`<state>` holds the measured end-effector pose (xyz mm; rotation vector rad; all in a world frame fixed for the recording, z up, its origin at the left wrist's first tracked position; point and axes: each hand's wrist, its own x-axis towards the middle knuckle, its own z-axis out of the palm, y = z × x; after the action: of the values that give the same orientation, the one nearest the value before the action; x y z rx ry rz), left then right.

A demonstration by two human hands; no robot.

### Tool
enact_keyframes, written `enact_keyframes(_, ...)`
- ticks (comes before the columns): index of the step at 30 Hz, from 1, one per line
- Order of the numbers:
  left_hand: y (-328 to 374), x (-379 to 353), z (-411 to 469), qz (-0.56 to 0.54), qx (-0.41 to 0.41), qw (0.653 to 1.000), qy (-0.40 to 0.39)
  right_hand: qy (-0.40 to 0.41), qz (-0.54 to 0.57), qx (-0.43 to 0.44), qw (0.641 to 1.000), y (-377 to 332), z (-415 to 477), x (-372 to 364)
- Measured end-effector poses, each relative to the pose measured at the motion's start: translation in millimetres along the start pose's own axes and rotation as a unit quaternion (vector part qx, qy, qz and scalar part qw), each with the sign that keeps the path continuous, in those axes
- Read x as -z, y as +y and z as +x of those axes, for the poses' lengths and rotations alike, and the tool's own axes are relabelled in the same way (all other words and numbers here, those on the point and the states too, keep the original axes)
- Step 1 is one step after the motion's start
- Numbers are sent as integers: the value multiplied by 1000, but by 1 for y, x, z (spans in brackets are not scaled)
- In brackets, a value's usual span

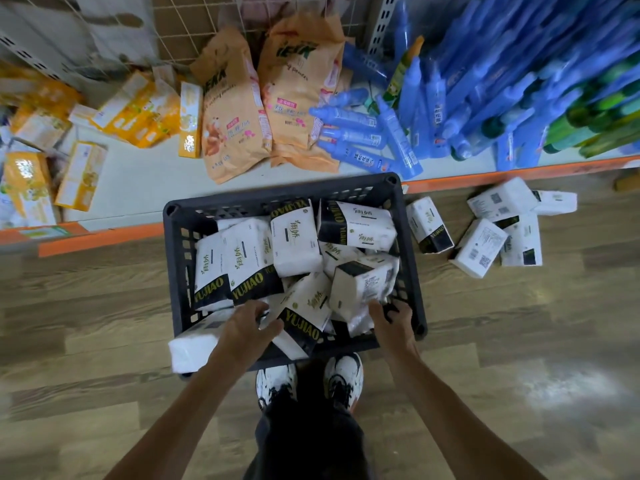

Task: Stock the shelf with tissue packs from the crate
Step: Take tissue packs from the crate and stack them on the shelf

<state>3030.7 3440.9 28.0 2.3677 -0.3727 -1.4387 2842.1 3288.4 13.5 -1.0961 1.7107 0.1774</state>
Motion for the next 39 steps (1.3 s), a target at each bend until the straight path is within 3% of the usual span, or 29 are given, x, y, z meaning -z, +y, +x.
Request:
enact_keyframes(5,1,-1,-14,-3,8,1000,-1,-17,13,13,1000,-5,-2,15)
enact_keyframes(12,6,1,-10,4,22,1000,-8,-32,-76,-9,997,-40,10,11)
enact_keyframes(13,5,-1,-8,3,19,1000,-9,-38,-90,4,995,-46,13,8)
enact_keyframes(15,0,-3,-4,5,16,1000,-21,-53,-166,110,979,-53,15,3)
enact_keyframes(18,-8,-3,0,-1,10,999,-30,-92,-285,308,903,-63,21,3)
enact_keyframes(21,-8,-2,4,-18,23,999,-37,-184,-447,326,812,-78,37,7)
enact_keyframes(24,-5,-2,9,-37,39,998,-33,-192,-646,357,647,-95,51,4)
enact_keyframes(25,-4,-3,10,-33,36,998,-35,-185,-677,364,612,-97,57,2)
enact_keyframes(27,-2,-9,12,-33,32,998,-33,-180,-701,368,584,-97,63,1)
enact_keyframes(30,1,-16,15,-57,54,996,-32,-172,-688,409,575,-83,70,3)
enact_keyframes(35,1,-16,18,-59,56,997,-14,-162,-561,443,680,-58,66,10)
enact_keyframes(39,0,-11,15,-67,55,996,2,-131,-558,448,686,-51,60,15)
